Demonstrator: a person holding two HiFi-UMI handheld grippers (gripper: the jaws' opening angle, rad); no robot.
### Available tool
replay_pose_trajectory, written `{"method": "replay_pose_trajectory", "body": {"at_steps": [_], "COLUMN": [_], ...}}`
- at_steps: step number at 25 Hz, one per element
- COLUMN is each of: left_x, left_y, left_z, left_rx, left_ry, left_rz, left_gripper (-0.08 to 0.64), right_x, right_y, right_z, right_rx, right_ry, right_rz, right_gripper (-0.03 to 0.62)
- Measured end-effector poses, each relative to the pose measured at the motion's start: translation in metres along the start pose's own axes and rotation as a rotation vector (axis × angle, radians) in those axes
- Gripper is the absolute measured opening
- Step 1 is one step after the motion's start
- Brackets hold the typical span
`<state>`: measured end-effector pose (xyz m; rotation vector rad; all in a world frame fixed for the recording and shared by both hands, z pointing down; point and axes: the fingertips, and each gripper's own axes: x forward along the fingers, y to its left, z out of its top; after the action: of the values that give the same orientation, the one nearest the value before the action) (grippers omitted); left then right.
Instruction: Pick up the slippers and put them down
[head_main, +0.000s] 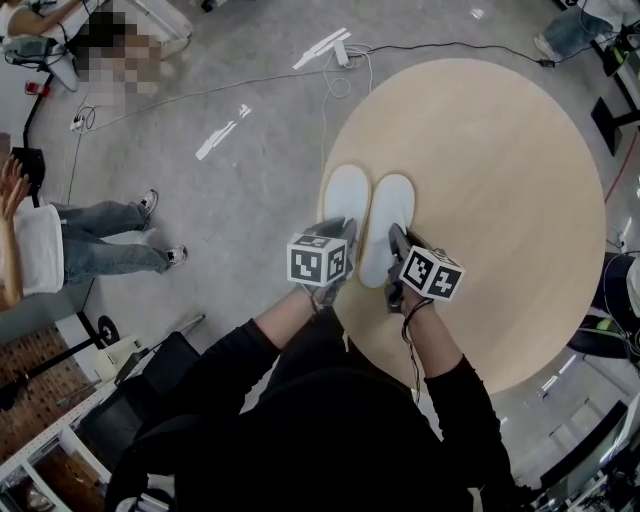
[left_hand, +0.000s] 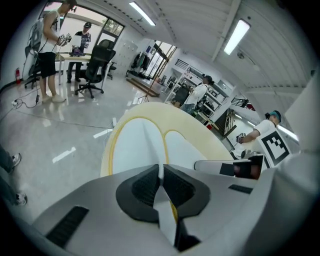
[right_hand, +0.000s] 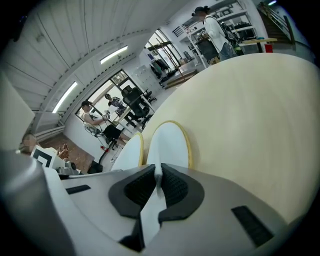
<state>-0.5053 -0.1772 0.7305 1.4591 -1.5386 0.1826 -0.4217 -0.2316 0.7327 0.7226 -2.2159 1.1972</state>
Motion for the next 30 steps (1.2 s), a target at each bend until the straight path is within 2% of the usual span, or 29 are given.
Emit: {"method": "replay_pose_trajectory", "body": {"at_steps": [7, 11, 15, 20, 30], "left_x": [-0.008, -0.019, -0.026, -0.013, -0.026], "left_y": [-0.011, -0.031, -0.060, -0.096, -0.202], "left_z": [-0.001, -0.004, -0.009, -0.024, -0.069], "left_rx": [0.016, 0.045, 0.106, 0.173, 0.150], "left_ry": [0.008, 0.007, 0.004, 0.009, 0.005], "left_rz": [-0.001, -0.017, -0.036, -0.055, -0.152], "left_gripper": [0.038, 0.038, 0.038, 0.038, 0.038], "right_x": [-0.029, -0.059, -0.090, -0.121, -0.236], "right_y": [0.000, -0.002, -0.014, -0.050, -0.098], "right_z": [0.012, 0.010, 0.002, -0.006, -0.021], "right_rx": [0.037, 0.058, 0.083, 0.124, 0.158], "right_ry": [-0.065, -0.106, -0.144, -0.200, -0.313], "right_rz": [-0.002, -0.006, -0.015, -0.025, -0.047], "right_gripper": [0.035, 0.035, 0.034, 0.034, 0.034]}}
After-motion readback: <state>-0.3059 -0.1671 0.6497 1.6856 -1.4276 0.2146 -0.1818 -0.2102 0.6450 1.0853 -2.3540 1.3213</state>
